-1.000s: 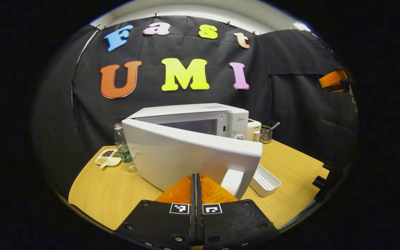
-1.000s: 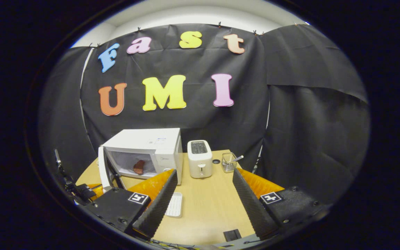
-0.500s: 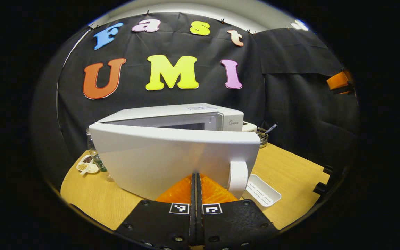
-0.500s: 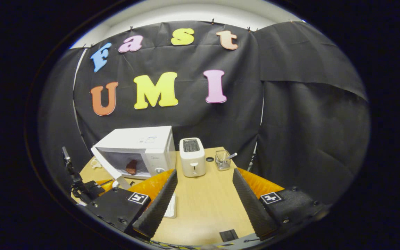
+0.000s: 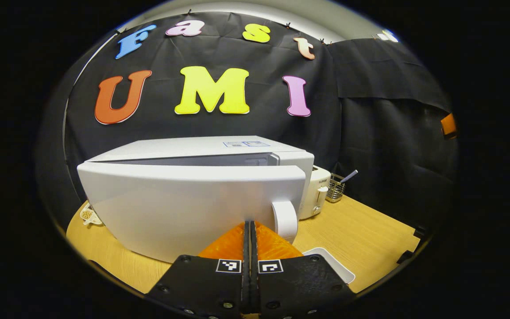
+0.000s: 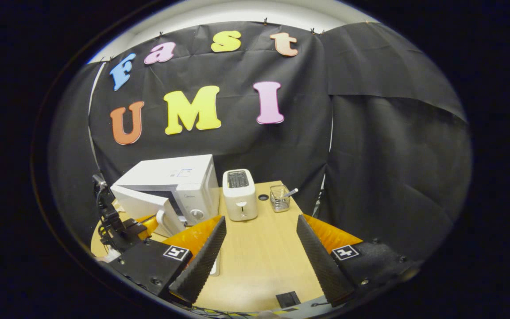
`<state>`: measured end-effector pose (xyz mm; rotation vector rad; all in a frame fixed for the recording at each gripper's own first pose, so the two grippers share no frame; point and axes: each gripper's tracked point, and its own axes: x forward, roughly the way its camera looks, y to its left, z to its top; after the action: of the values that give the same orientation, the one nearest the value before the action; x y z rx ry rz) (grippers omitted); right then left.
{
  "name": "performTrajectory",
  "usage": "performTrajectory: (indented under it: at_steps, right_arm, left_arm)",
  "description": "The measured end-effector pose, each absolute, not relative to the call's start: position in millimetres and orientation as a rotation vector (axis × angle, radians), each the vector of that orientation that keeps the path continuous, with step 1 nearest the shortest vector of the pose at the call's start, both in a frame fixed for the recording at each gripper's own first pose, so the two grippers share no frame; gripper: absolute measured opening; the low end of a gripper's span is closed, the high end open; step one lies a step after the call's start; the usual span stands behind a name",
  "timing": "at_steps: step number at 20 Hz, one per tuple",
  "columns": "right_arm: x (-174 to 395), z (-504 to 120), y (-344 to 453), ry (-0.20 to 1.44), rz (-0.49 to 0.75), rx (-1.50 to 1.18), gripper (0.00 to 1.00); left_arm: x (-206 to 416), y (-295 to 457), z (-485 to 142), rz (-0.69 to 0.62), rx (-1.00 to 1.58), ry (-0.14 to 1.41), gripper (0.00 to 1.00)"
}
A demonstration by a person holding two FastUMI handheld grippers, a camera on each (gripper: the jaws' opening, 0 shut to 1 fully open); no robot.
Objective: Open the microwave oven with the left hand, put the food in, and close the microwave oven.
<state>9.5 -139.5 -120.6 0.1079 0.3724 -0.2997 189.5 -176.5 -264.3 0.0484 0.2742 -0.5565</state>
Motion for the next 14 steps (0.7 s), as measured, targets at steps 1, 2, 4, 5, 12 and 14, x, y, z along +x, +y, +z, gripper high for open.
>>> performTrajectory:
  at_steps: [1,2,4,5,12,14]
  right_arm:
    - [10,-122,-142,0.375,-0.301,0.108,1.0]
    - [10,-123,-145,0.377,-0.301,0.108,1.0]
    - [12,-123,-147,0.378,-0.295,0.119,1.0]
    - [14,-124,-151,0.379,-0.298,0.113,1.0]
    - [19,-130,-154,0.399,-0.286,0.11,1.0]
    - [20,-131,-153,0.4,-0.281,0.107,1.0]
  left_arm:
    - [194,-180,-264,-0.554,0.049,0.273,0.0]
    - [199,-183,-266,-0.546,0.052,0.27,0.0]
    - [209,-187,-268,-0.531,0.053,0.268,0.0]
    - [216,-188,-269,-0.517,0.052,0.268,0.0]
    - [234,-193,-272,-0.464,0.035,0.27,0.0]
    - [235,-192,-271,-0.458,0.029,0.272,0.0]
